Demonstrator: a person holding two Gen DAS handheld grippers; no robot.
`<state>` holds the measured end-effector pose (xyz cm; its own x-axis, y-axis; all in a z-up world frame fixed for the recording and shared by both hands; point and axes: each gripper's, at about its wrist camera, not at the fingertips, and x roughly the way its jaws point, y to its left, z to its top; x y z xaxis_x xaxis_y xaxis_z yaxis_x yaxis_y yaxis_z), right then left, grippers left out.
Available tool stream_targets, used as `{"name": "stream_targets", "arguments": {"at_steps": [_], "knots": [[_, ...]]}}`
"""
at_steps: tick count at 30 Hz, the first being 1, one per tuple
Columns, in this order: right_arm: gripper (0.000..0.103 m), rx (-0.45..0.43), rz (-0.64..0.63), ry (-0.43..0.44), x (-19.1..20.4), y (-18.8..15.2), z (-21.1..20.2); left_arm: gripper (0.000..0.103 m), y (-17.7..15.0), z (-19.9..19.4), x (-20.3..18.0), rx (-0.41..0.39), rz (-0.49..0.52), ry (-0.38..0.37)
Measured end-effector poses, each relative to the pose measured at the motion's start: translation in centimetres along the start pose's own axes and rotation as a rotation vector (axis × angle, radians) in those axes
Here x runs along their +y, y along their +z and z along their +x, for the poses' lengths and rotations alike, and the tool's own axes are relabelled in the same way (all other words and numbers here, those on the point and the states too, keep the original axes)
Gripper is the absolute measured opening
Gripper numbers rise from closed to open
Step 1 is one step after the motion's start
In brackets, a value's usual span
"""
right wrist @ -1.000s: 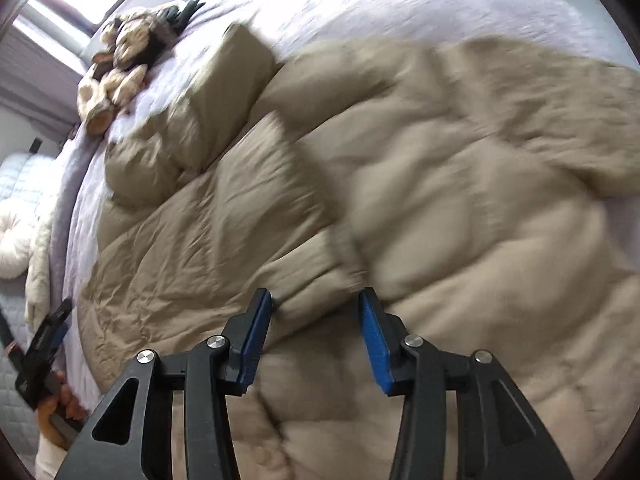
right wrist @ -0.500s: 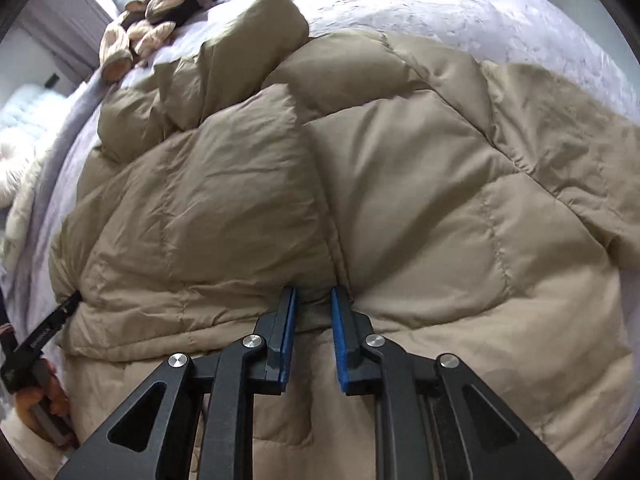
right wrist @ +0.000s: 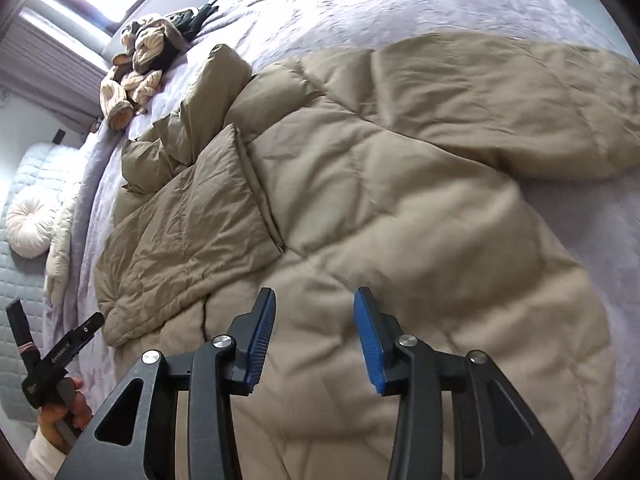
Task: Fold large clothes
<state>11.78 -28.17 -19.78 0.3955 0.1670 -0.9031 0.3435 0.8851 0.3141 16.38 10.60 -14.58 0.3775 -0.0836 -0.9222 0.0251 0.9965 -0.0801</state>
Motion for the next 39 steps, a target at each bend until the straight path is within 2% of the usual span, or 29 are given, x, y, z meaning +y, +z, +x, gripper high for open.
{"name": "stream_targets", "arguments": {"at_steps": [6,7,8,9,16,18,20,21,26,31,35,39], "knots": [[0.047,0.007,0.05,0.015,-3.7,-1.9,-2.7,0.086,-2.4,-1.1,-7.1,0.026,0.075,-0.056],[0.051,0.006,0.06,0.018,-4.5,-2.1,-3.1,0.086,-2.6,-1.2,-7.9,0.025,0.085,-0.061],[0.056,0.004,0.068,0.019,-5.1,-2.3,-3.4,0.09,-3.0,-1.4,-9.2,0.025,0.099,-0.064],[0.057,0.003,0.076,0.021,-5.7,-2.4,-3.7,0.103,-3.2,-1.4,-9.9,0.028,0.109,-0.064],[0.063,-0.021,0.127,0.037,-10.1,-2.2,-6.0,0.103,-4.3,-1.4,-15.8,0.031,0.189,-0.03],[0.069,-0.029,0.148,0.044,-11.7,-1.9,-6.7,0.103,-4.4,-1.4,-17.5,0.028,0.191,-0.019],[0.085,-0.048,0.176,0.054,-13.4,-1.4,-7.3,0.103,-4.3,-1.0,-18.7,0.045,0.183,-0.036],[0.087,-0.068,0.195,0.062,-14.3,-1.2,-7.8,0.103,-4.3,-0.8,-19.3,0.056,0.184,-0.04],[0.089,-0.147,0.323,0.077,-20.2,0.7,-9.6,0.103,-4.4,0.0,-22.7,0.08,0.236,-0.03],[0.089,-0.158,0.467,0.105,-26.0,3.2,-10.6,0.103,-4.4,-0.1,-25.7,0.075,0.281,-0.009],[0.09,-0.221,0.602,0.184,-30.6,5.1,-11.1,0.103,-4.1,0.1,-27.2,0.083,0.303,-0.011],[0.09,-0.262,0.687,0.248,-33.6,7.2,-10.6,0.103,-3.8,0.3,-27.6,0.103,0.308,-0.002]]}}
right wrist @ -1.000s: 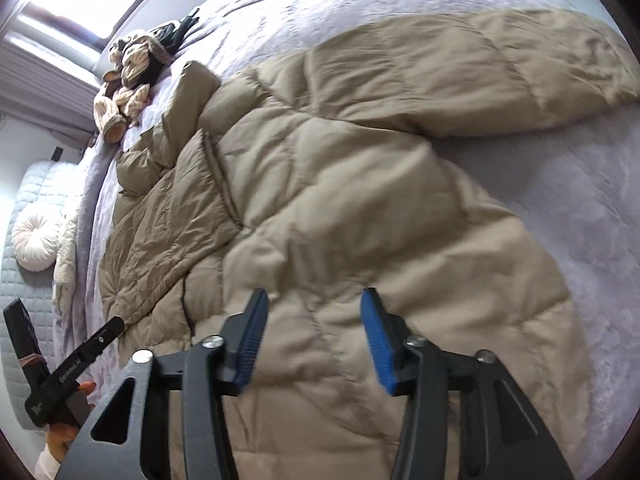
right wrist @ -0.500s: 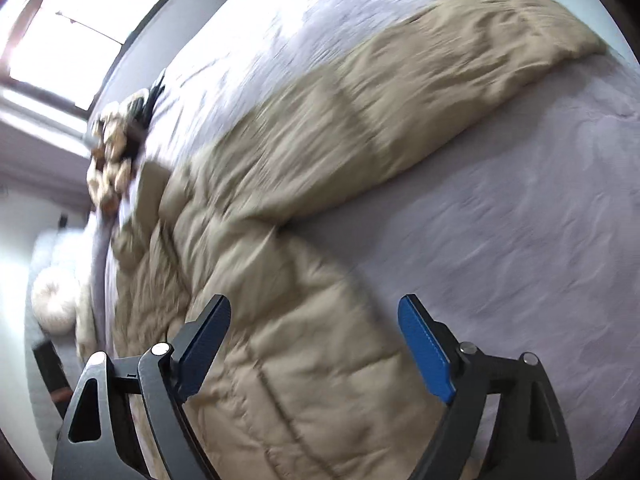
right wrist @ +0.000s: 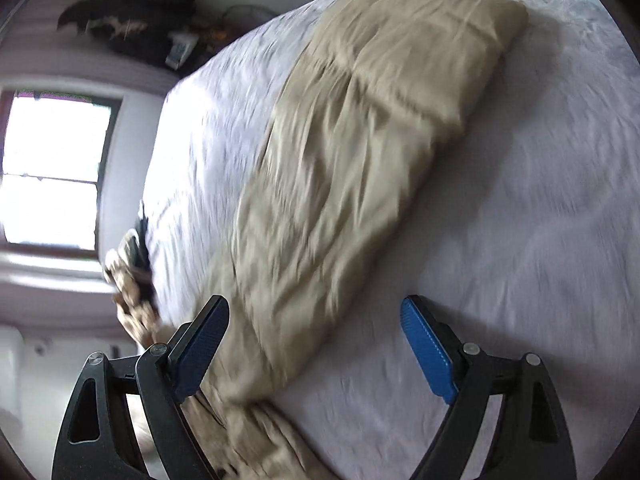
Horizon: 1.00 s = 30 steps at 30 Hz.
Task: Fold large clothes
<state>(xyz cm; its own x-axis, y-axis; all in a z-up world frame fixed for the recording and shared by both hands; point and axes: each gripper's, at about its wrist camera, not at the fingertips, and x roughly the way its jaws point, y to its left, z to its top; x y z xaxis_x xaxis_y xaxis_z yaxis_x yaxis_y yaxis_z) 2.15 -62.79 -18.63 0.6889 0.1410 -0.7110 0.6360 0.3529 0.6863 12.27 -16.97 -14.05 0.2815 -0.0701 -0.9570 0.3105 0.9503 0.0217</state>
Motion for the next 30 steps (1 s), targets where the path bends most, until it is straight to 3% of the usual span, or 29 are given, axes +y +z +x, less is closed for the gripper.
{"name": "stream_targets", "arguments": {"at_steps": [10,12,14,16,22,30], "knots": [[0.088,-0.004,0.221,0.202,-0.5,4.3,4.2,0.103,1.4,0.2,0.1,-0.011,-0.008,0.068],[0.068,0.008,0.261,0.231,-0.6,4.8,4.9,0.103,1.5,0.2,0.4,-0.012,-0.007,0.074],[0.02,0.041,0.293,0.275,-0.5,4.9,5.9,0.103,1.6,0.2,0.8,-0.007,-0.015,0.075],[0.011,0.052,0.292,0.304,0.1,4.8,6.5,0.103,1.7,0.2,1.3,-0.003,-0.026,0.069],[0.011,0.082,0.142,0.405,5.8,4.0,6.6,0.103,1.6,0.0,3.0,-0.012,-0.042,0.08],[0.011,0.181,-0.177,0.483,18.4,-0.8,8.3,0.103,0.6,-0.3,6.6,-0.015,-0.093,0.073]]}}
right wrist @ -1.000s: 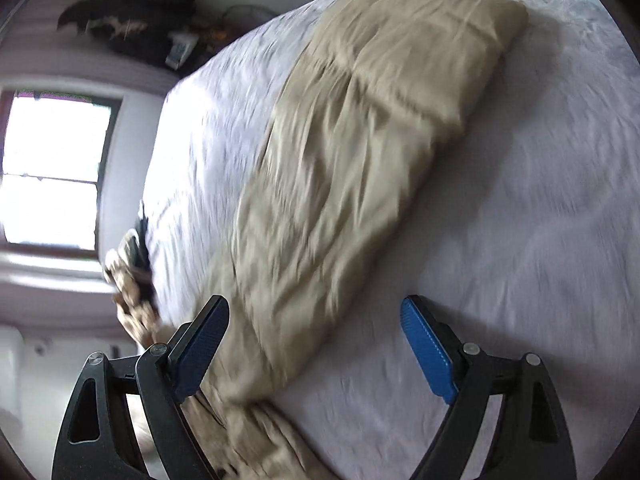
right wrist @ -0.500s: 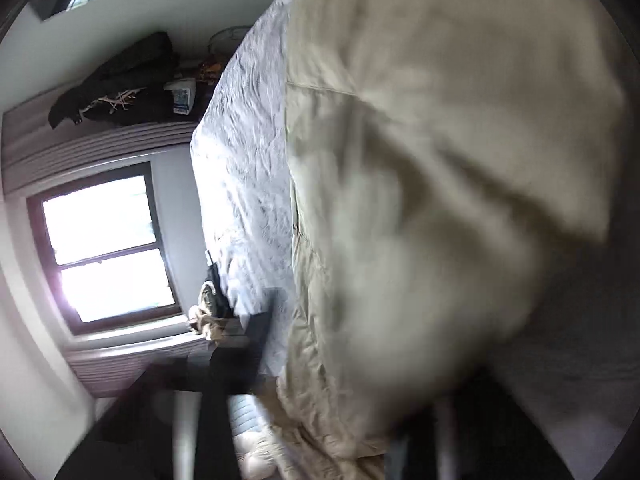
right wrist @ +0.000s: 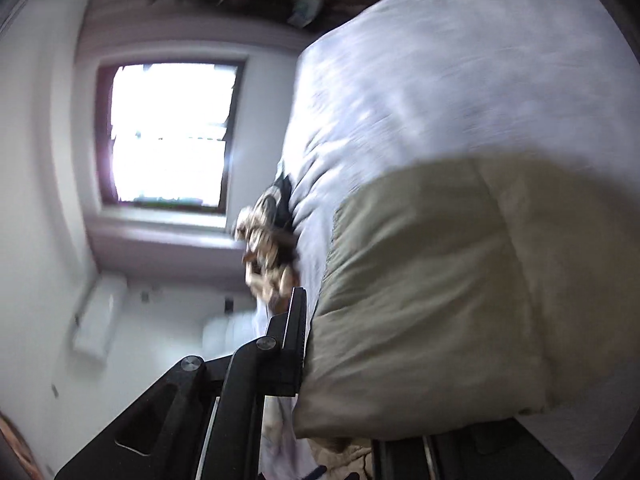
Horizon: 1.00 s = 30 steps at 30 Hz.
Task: Fold large clothes
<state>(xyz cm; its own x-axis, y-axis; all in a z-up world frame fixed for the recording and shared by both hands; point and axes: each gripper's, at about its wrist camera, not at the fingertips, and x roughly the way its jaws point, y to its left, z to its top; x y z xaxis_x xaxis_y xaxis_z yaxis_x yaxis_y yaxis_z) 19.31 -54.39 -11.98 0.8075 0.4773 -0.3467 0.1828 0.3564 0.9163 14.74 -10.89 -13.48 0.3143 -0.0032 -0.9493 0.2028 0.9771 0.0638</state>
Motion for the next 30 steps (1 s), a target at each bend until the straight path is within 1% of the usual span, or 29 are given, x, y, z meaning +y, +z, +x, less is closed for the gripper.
{"name": "stream_targets", "arguments": {"at_steps": [2,4,8,9,10,11,12,15,17,19,22,24,26,27,28,30], "knots": [[0.011,0.048,-0.115,-0.022,3.0,-1.5,2.4,0.103,-0.4,-0.1,1.5,-0.005,-0.022,0.003],[0.011,0.098,-0.247,-0.061,6.0,-3.4,5.4,0.103,-0.7,-0.1,3.1,-0.014,-0.045,0.01],[0.011,0.226,-0.521,-0.151,10.1,-9.7,11.3,0.103,-1.3,0.0,7.4,-0.034,-0.121,0.03],[0.011,0.261,-0.578,-0.183,10.7,-11.4,12.8,0.103,-1.4,0.1,8.7,-0.036,-0.143,0.036],[0.011,0.3,-0.643,-0.232,10.9,-13.4,14.7,0.103,-1.4,0.2,9.7,-0.038,-0.157,0.04],[0.011,0.32,-0.675,-0.257,10.8,-14.4,15.5,0.103,-1.5,0.3,10.7,-0.04,-0.173,0.046],[0.011,0.354,-0.714,-0.292,10.4,-16.1,17.1,0.103,-1.5,0.4,11.6,-0.042,-0.184,0.052],[0.011,0.424,-0.775,-0.391,7.7,-19.7,19.7,0.103,-1.5,0.6,13.6,-0.046,-0.206,0.065],[0.011,0.466,-0.775,-0.452,5.7,-21.5,20.8,0.103,-1.4,0.9,14.1,-0.049,-0.218,0.062],[0.011,0.487,-0.759,-0.498,4.0,-22.1,21.6,0.103,-1.3,1.2,14.5,-0.05,-0.225,0.054],[0.011,0.486,-0.72,-0.536,3.2,-22.0,21.5,0.103,-1.1,1.6,14.1,-0.047,-0.228,0.037],[0.023,0.486,-0.681,-0.54,3.4,-21.9,20.8,0.103,-0.8,1.9,13.8,-0.051,-0.225,0.019],[0.069,0.48,-0.626,-0.523,3.8,-21.4,19.5,0.103,-0.5,1.9,13.5,-0.055,-0.227,0.0],[0.075,0.464,-0.594,-0.499,4.1,-21.1,18.5,0.103,-0.4,1.9,13.4,-0.059,-0.231,-0.015],[0.076,0.437,-0.569,-0.48,4.5,-20.7,17.6,0.103,-0.2,2.0,13.5,-0.063,-0.239,-0.034],[0.076,0.354,-0.51,-0.463,4.9,-19.4,15.0,0.103,0.0,2.2,13.4,-0.064,-0.246,-0.05]]}}
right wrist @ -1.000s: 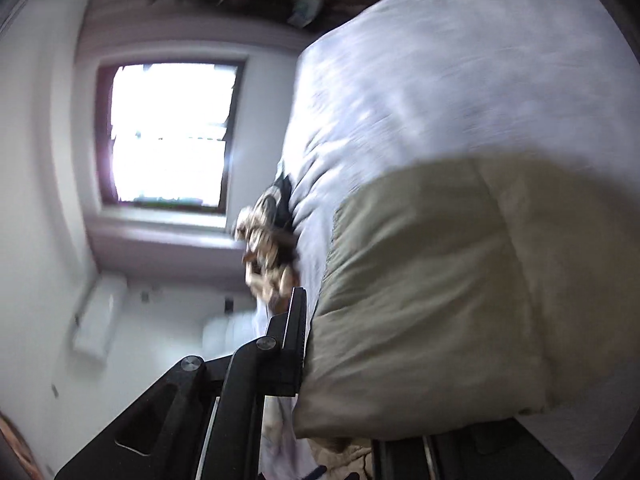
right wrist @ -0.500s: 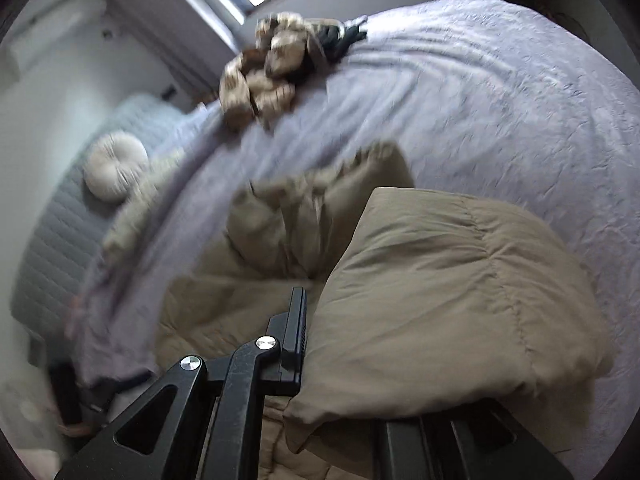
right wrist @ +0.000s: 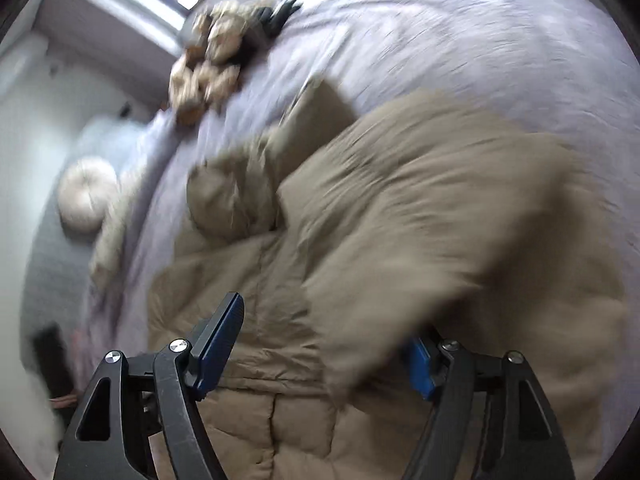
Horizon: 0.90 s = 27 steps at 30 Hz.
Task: Fold large clothes
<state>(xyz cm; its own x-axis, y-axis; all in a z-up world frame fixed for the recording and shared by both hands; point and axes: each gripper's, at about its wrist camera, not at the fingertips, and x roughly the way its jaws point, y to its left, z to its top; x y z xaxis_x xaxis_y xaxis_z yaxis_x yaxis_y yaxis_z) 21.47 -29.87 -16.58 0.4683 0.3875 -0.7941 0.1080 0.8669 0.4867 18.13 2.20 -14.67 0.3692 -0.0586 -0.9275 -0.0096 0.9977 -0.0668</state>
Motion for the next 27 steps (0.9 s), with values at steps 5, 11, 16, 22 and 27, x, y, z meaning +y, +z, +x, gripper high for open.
{"name": "stream_targets", "arguments": {"at_steps": [5,11,16,22,27], "knots": [[0.054,-0.075,0.223,0.025,-4.2,1.6,-1.8,0.103,0.4,0.4,0.1,0.003,-0.001,-0.026],[0.007,-0.143,0.213,0.025,-3.4,3.5,-1.3,0.103,1.5,-0.5,2.5,-0.028,-0.056,-0.132],[0.007,-0.11,-0.12,0.047,4.0,3.5,-0.3,0.103,2.6,-1.3,6.8,-0.06,-0.204,-0.31],[0.01,0.045,-0.388,0.086,11.2,-0.3,3.8,0.103,3.2,-1.8,9.2,-0.083,-0.29,-0.479],[0.046,0.237,-0.471,-0.021,12.8,-3.8,7.0,0.103,3.6,-0.5,8.1,-0.037,-0.27,-0.579]]}}
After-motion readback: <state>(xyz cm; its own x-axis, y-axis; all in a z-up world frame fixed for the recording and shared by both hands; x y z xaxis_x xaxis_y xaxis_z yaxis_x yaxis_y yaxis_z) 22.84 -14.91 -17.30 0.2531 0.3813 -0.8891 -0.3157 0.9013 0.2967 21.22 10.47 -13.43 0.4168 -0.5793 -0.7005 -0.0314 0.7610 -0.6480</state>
